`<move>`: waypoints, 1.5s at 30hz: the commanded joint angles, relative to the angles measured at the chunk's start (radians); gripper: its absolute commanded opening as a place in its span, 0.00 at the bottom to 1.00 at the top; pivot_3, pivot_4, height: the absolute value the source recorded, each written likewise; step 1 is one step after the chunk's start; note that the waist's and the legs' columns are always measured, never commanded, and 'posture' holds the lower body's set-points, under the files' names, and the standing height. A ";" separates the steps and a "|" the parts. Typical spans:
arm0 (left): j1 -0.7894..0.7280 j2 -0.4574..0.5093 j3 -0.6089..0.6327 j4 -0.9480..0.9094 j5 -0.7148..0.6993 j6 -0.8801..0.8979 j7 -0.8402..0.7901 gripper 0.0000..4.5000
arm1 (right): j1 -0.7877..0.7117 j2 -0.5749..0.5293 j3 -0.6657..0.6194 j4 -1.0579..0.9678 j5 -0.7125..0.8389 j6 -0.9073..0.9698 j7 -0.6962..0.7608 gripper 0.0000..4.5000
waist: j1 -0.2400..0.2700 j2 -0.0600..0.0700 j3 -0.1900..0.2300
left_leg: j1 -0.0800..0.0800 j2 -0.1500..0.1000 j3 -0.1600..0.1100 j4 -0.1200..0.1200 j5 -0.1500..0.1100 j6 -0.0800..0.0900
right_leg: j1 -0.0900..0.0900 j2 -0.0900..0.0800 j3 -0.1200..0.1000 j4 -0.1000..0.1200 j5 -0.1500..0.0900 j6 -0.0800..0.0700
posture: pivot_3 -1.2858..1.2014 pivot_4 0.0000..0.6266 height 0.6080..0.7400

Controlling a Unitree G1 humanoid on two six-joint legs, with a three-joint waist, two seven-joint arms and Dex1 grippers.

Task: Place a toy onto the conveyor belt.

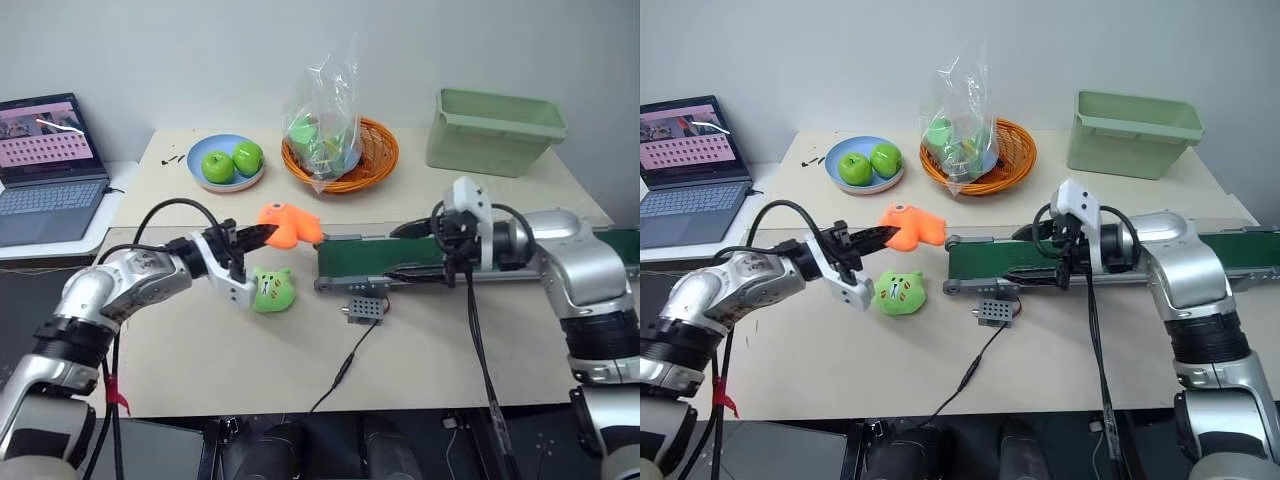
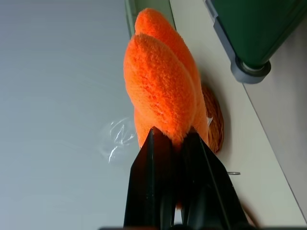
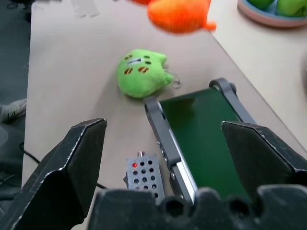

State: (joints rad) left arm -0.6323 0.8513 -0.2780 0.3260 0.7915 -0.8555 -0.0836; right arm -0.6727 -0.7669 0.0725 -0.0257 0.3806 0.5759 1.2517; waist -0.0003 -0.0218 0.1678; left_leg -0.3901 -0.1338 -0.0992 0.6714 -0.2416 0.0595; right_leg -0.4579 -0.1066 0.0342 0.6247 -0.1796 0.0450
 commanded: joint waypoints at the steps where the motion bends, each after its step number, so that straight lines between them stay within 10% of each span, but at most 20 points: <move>1: -0.060 -0.024 -0.020 0.047 0.032 -0.034 0.046 0.01 | -0.002 -0.011 -0.046 -0.046 0.037 0.017 -0.021 1.00 | 0.001 0.000 0.000 | 0.000 0.000 0.000 0.000 0.000 0.000 | 0.000 0.000 0.000 0.000 0.000 0.000 | 0.52 0.24 0.94; 37: -0.356 -0.274 -0.322 0.519 0.216 -0.086 0.311 0.01 | 0.136 -0.092 -0.152 -0.223 0.125 0.117 -0.170 1.00 | 0.012 -0.001 0.000 | -0.004 -0.002 0.001 0.009 -0.002 0.003 | 0.000 -0.002 -0.001 0.001 0.002 0.003 | 0.52 0.24 0.94; 45: -0.375 -0.289 -0.336 0.558 0.200 -0.113 0.297 0.64 | 0.159 -0.110 -0.170 -0.250 0.139 0.129 -0.198 1.00 | 0.011 -0.001 0.000 | -0.004 -0.003 0.001 0.009 -0.002 0.004 | 0.000 -0.002 -0.001 0.001 0.002 0.004 | 0.52 0.24 0.94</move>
State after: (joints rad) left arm -0.9808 0.5639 -0.6121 0.8817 1.0165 -0.9559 0.2100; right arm -0.5151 -0.8581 -0.0538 -0.2374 0.4951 0.6961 1.0624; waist 0.0104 -0.0226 0.1676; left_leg -0.3941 -0.1363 -0.0983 0.6807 -0.2438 0.0632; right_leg -0.4576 -0.1085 0.0334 0.6257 -0.1775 0.0488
